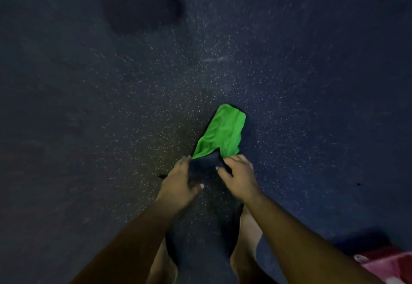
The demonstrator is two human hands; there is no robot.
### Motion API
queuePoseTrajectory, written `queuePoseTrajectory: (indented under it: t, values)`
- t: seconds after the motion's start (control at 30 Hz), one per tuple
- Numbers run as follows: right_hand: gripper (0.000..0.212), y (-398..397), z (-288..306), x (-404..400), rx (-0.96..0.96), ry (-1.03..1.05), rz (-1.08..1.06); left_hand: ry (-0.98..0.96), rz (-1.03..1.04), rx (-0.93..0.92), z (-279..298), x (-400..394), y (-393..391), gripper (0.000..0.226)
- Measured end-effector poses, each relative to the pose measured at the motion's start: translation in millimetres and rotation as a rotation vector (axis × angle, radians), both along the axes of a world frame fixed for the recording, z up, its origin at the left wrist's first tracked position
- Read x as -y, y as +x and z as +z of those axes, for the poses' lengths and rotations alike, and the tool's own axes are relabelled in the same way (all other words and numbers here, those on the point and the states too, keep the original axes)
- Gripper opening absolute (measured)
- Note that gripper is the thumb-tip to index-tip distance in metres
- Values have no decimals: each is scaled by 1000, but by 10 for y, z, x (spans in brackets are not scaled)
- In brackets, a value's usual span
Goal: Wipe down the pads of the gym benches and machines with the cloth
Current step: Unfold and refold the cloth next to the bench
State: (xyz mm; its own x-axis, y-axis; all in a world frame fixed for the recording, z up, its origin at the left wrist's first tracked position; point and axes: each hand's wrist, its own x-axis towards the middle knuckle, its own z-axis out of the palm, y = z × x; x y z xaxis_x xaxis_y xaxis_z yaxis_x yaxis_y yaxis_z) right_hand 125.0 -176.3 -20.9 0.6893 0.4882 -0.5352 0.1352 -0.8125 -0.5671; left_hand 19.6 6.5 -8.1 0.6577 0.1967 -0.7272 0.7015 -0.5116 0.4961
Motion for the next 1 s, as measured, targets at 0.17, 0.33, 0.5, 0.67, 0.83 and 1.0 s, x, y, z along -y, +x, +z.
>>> queuePoseTrajectory:
  t: [0.17, 0.33, 0.5, 0.67, 0.83, 1.0]
  values:
    - [39, 125, 1793, -377, -146, 330, 49, -47, -26, 153, 1565, -292, 289, 119]
    - [22, 96, 3809, -771, -181, 436, -150, -152, -66, 36, 3441, -851, 284, 63]
    - [27, -61, 5595, -1132, -69, 533, -334, -91, -9, 108, 5226, -1451, -122, 47]
    - [32, -170, 6928, -1285, -27, 692, -462, -109, 172, 327, 6499, -1902, -633, 21]
    - [34, -161, 7551, -1340, -384, 839, -425, -274, 402, 596, 7528, -2051, -723, 7]
    - [22, -15, 7748, -1632, -249, 840, -458, -177, 433, 615, 8005, -2206, -523, 7]
